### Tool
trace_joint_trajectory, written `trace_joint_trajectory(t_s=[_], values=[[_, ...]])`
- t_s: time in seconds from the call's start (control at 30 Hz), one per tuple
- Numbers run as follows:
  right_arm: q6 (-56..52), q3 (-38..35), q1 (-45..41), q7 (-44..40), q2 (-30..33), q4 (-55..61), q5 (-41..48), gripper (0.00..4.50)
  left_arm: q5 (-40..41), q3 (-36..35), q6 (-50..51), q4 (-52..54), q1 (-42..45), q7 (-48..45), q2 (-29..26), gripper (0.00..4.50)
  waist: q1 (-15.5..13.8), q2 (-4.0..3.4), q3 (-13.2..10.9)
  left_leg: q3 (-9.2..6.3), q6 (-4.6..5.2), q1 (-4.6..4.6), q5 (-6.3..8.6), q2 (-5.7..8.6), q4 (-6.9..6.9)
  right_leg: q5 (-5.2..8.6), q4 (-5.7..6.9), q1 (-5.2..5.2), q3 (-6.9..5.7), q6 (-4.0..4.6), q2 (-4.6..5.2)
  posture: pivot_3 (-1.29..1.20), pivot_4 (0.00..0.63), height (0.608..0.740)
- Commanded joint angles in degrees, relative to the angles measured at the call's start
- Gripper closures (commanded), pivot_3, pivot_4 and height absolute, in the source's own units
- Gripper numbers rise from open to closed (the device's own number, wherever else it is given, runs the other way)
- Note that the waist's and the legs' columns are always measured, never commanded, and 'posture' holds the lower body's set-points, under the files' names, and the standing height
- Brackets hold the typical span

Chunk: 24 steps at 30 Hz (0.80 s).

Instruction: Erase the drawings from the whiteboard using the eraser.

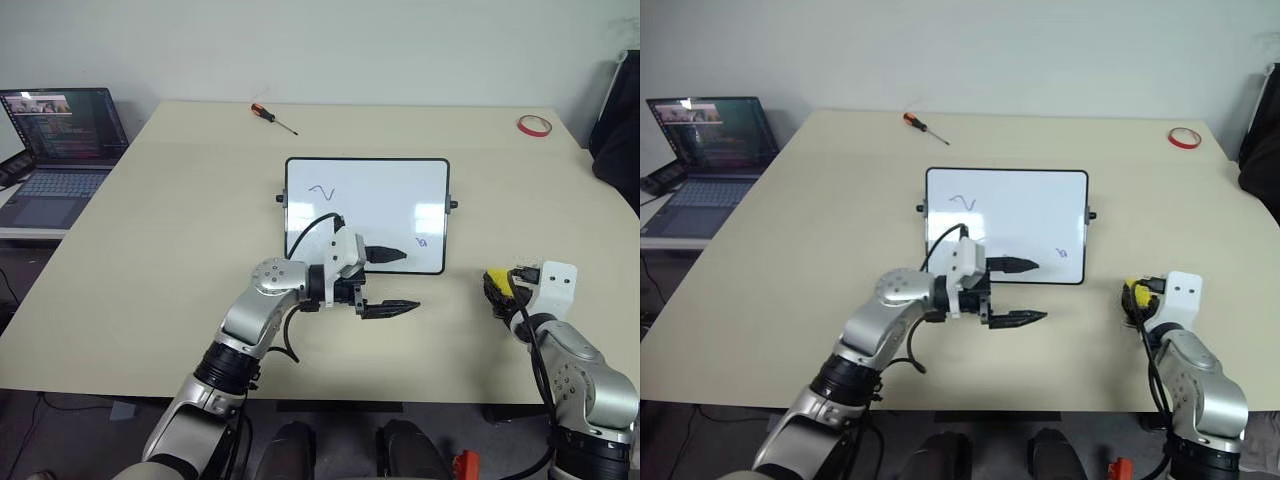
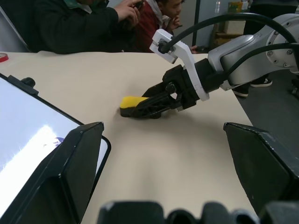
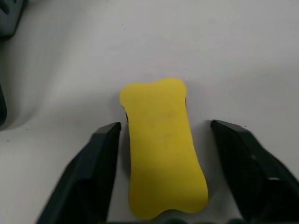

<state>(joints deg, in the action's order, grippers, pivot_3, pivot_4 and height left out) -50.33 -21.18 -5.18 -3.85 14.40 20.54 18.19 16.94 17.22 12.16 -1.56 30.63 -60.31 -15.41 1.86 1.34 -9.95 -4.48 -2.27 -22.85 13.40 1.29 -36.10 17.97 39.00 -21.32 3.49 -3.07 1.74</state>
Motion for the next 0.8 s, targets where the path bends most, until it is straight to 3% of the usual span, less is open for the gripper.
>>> trace_joint_trajectory(t_s=[0.03,0.1,0.43,0.8], values=[[1.5,-0.8,-0.7,0.6,0.2,0.7,-0.1,2.74,0.4,-0.2,-0.3,2.8,0.7,0.4,0.5,0.00,0.0,0.00,0.0,0.00,0.00,0.00,0.00,0.00,0.00,0.00,0.00,0.00,0.00,0.00,0.00,0.00,0.150,0.740],[1.7,-0.7,-0.7,0.9,0.1,0.6,-0.1,3.19,0.5,-0.2,-0.1,2.9,0.7,0.4,0.5,0.00,0.0,0.00,0.0,0.00,0.00,0.00,0.00,0.00,0.00,0.00,0.00,0.00,0.00,0.00,0.00,0.00,0.150,0.740],[3.8,2.1,-0.7,0.4,1.5,1.3,-1.9,3.19,-0.1,-0.9,-0.3,3.8,0.1,2.2,0.1,0.00,0.0,0.00,0.0,0.00,0.00,0.00,0.00,0.00,0.00,0.00,0.00,0.00,0.01,0.00,0.00,0.00,0.150,0.740],[17.2,8.3,-2.3,0.1,1.5,0.6,-7.5,3.19,-8.5,-2.9,-3.6,5.5,-6.9,18.3,0.3,0.00,0.0,-0.01,0.0,0.01,0.00,0.01,0.00,0.00,0.00,0.00,0.00,-0.02,0.04,0.00,0.00,0.00,0.150,0.740]])
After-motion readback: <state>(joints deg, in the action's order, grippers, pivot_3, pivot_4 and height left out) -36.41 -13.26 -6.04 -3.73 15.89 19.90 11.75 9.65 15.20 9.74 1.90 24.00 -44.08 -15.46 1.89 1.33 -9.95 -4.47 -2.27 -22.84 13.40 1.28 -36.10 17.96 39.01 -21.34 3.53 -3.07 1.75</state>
